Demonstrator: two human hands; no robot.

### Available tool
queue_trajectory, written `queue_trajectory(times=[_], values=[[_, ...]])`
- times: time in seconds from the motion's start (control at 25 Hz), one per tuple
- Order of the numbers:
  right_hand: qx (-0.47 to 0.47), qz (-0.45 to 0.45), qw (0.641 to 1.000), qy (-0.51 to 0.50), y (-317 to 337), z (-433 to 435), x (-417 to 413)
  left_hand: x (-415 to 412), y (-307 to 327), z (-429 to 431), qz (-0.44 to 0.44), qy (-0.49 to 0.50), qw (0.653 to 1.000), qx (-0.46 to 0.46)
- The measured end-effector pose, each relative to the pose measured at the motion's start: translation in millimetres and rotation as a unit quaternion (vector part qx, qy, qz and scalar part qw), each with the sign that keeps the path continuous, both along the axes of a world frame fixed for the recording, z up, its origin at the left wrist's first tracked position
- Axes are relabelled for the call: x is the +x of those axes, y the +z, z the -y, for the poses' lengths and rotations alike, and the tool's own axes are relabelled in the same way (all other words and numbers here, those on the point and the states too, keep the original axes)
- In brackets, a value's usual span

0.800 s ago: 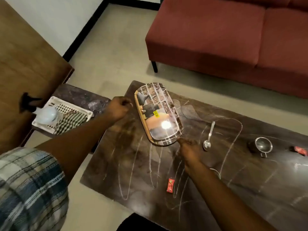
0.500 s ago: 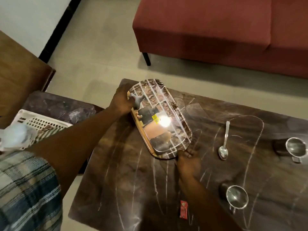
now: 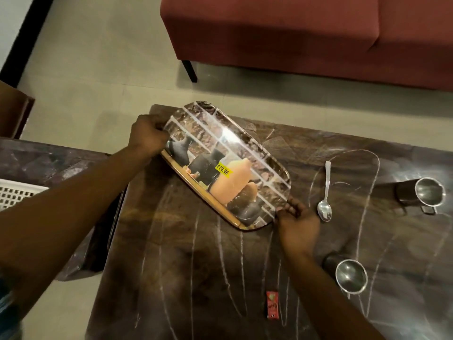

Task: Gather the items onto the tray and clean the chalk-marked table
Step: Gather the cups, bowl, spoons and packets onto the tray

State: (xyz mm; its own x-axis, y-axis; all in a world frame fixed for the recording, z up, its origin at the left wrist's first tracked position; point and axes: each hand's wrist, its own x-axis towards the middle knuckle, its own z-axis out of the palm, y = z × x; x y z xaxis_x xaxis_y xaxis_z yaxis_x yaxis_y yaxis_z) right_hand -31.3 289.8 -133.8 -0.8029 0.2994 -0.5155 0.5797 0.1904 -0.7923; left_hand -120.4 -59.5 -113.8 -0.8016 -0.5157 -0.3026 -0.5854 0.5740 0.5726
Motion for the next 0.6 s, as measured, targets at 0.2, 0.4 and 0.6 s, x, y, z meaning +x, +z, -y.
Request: queue_trajectory(times=[0.2,0.4,0.6], values=[[0.086,-0.005,0.989,0.117,28.0,-33.0,-46.6,84.4,-11.6,0.3,0.049,0.035,0.997,0.051],[0.110,0.003,0.979,0.174,18.3,-49.5,-66.5,121.3,-19.8,-16.8,0.080,0.060,0.992,0.076],[0.149,-0.016,0.970,0.193,9.6,-54.0,-63.8,123.2,-11.5,-25.2,0.101,0.015,0.994,0.022]])
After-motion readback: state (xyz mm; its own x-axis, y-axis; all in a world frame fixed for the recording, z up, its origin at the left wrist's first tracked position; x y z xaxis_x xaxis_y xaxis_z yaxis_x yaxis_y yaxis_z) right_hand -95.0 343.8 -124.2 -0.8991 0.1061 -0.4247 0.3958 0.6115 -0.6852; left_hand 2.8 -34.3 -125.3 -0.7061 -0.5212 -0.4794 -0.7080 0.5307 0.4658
